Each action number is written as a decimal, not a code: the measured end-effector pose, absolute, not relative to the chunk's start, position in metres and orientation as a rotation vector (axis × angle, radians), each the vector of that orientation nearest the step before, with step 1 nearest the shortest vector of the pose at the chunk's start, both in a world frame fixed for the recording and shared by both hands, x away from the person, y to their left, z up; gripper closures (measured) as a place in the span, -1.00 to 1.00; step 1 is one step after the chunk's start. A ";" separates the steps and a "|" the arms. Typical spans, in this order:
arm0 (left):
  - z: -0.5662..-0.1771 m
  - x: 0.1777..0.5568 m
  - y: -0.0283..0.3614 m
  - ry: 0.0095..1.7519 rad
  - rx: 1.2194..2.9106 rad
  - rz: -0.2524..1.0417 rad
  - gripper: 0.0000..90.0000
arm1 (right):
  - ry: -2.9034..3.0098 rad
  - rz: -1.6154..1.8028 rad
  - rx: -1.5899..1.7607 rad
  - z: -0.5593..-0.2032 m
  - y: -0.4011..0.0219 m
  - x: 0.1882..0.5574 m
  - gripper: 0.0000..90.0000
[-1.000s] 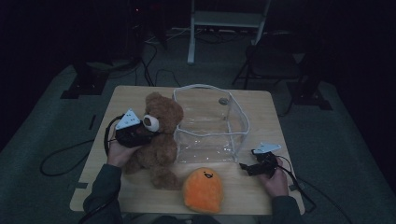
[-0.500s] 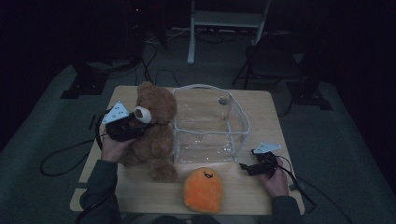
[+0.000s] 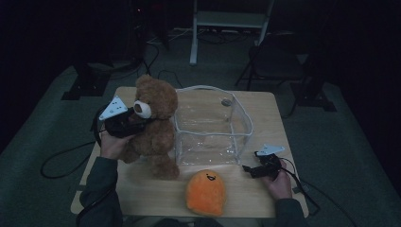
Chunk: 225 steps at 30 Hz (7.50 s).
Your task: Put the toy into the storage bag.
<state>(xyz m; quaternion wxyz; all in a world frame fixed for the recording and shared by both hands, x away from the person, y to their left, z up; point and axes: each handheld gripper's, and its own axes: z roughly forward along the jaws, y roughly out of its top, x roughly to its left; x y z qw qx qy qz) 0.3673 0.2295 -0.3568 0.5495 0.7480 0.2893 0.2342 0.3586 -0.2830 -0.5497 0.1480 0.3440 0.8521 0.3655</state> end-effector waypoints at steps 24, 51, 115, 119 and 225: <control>-0.331 0.370 0.234 0.687 1.737 0.599 0.06 | 2.451 1.051 0.989 -0.550 -0.283 0.359 -0.73; -0.309 0.375 0.239 0.725 1.719 0.627 0.06 | 2.451 1.051 0.989 -0.550 -0.283 0.358 -0.72; -0.272 0.389 0.241 0.710 1.674 0.625 0.06 | 2.434 1.071 0.997 -0.549 -0.284 0.357 -0.54; -0.268 0.389 0.240 0.703 1.673 0.630 0.06 | 2.433 1.071 0.998 -0.549 -0.284 0.357 -0.54; -0.225 0.441 0.142 0.598 1.699 0.735 0.05 | 2.433 1.065 0.999 -0.549 -0.283 0.356 -0.59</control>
